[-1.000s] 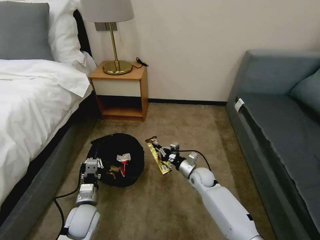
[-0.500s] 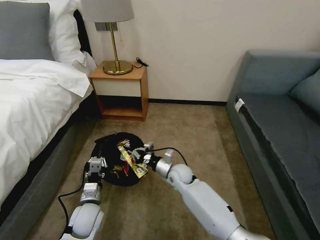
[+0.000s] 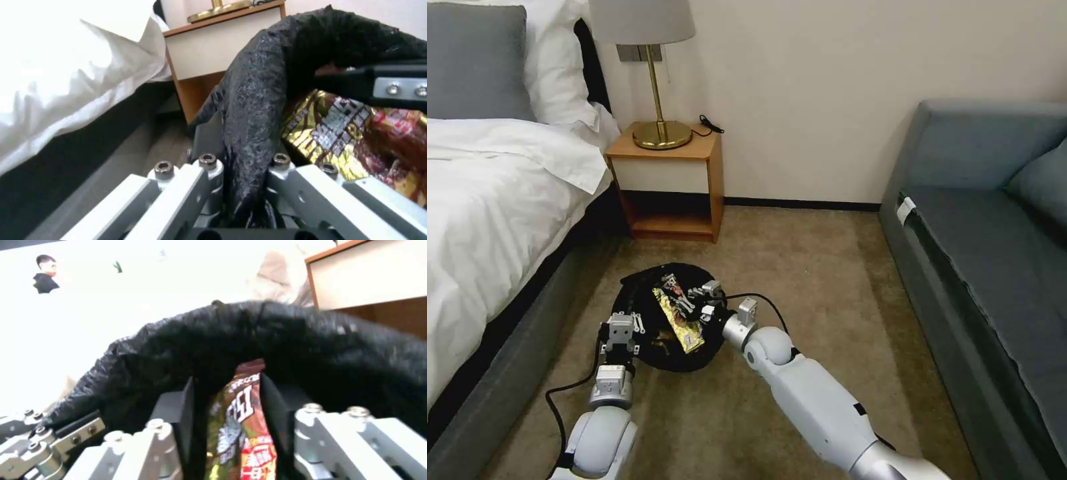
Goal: Pick up the trash bin, then pick up the garbage on the floor and place it into the trash bin.
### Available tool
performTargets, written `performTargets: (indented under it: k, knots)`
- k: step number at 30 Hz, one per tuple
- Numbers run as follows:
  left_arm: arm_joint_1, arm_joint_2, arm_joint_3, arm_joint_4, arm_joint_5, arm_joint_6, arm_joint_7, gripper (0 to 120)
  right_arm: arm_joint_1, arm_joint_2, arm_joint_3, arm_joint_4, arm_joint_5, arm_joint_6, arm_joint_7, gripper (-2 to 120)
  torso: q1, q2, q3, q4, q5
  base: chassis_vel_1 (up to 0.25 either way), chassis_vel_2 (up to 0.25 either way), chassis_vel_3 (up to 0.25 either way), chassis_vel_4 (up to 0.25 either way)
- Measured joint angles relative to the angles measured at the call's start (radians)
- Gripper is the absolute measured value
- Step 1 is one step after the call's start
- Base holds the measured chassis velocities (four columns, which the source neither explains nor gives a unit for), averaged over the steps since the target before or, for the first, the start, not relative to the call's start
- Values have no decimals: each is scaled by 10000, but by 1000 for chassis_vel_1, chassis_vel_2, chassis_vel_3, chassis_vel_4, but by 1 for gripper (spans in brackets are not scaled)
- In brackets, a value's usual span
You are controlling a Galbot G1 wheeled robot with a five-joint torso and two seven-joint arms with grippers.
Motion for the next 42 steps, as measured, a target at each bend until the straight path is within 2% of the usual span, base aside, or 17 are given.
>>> performTargets:
  k: [1,4,6,9,11,12,15,17,20,23,27,28,31,32,35,39,42]
  knots:
    - [0,0,0,0,0,0,0,5,0,0,0,0,0,0,0,43,0,0,0,0,0,0,0,0,0]
    - [18,-35,4,5,-61,0,-12,5,-112,-85,119,199,-168,57,12,59,0,0,0,1,1,0,0,0,0]
    - [18,-43,3,5,-103,2,-21,5,-171,-139,186,293,-185,57,13,61,0,0,0,1,1,0,0,0,0]
    - [8,-76,-43,12,-217,20,-75,5,-327,-338,473,634,-193,54,13,75,0,0,0,0,1,0,0,0,0]
    - [7,-83,-53,12,-243,24,-90,5,-358,-385,536,693,-193,52,13,77,0,0,-1,0,2,0,0,0,0]
    - [8,-102,-89,12,-380,67,-134,5,-448,-542,763,870,-193,50,13,85,0,0,-1,1,3,0,0,0,0]
    - [6,-187,-135,-24,-887,300,-324,5,-656,-851,1313,1261,-151,44,8,97,0,0,0,-1,4,0,0,0,0]
    - [-1,-204,-141,-32,-967,339,-357,5,-681,-880,1401,1315,-133,44,8,98,0,0,0,0,4,0,0,0,0]
    - [-106,-498,-219,-121,-2149,928,-840,5,-987,-1081,2314,1749,132,3,22,100,0,0,0,1,4,0,0,0,0]
    - [-149,-620,-244,-147,-2621,1147,-1037,5,-1124,-1168,2707,1860,212,4,29,100,0,0,-1,0,-1,0,0,0,0]
    - [-318,-1004,-287,-207,-4373,1480,-1599,5,-1615,-1289,3972,2193,398,-11,103,100,0,0,0,-1,4,0,0,0,0]
    - [-318,-1004,-287,-207,-4373,1480,-1599,5,-1615,-1289,3972,2193,398,-11,103,100,0,0,0,-1,4,0,0,0,0]
    - [-527,-1138,-343,-253,-5872,1579,-1982,5,-1913,-1228,4466,2468,422,-33,105,100,0,0,-1,-1,3,0,0,0,0]
    - [-527,-1138,-343,-253,-5872,1579,-1982,5,-1913,-1228,4466,2468,422,-33,105,100,0,0,-1,-1,3,0,0,0,0]
    - [-938,-1183,-471,-159,-7283,2007,-2810,5,-2099,-1205,4624,2592,422,-32,91,100,0,0,0,0,3,0,0,0,0]
    - [-1407,-1120,-585,124,-7734,2286,-3449,5,-2226,-1181,4752,2691,426,-26,47,100,0,0,0,0,1,0,0,0,0]
    - [-1544,-993,-576,171,-8027,2484,-3671,5,-2309,-1167,4818,2762,430,-26,-34,100,0,0,0,1,2,0,0,0,0]
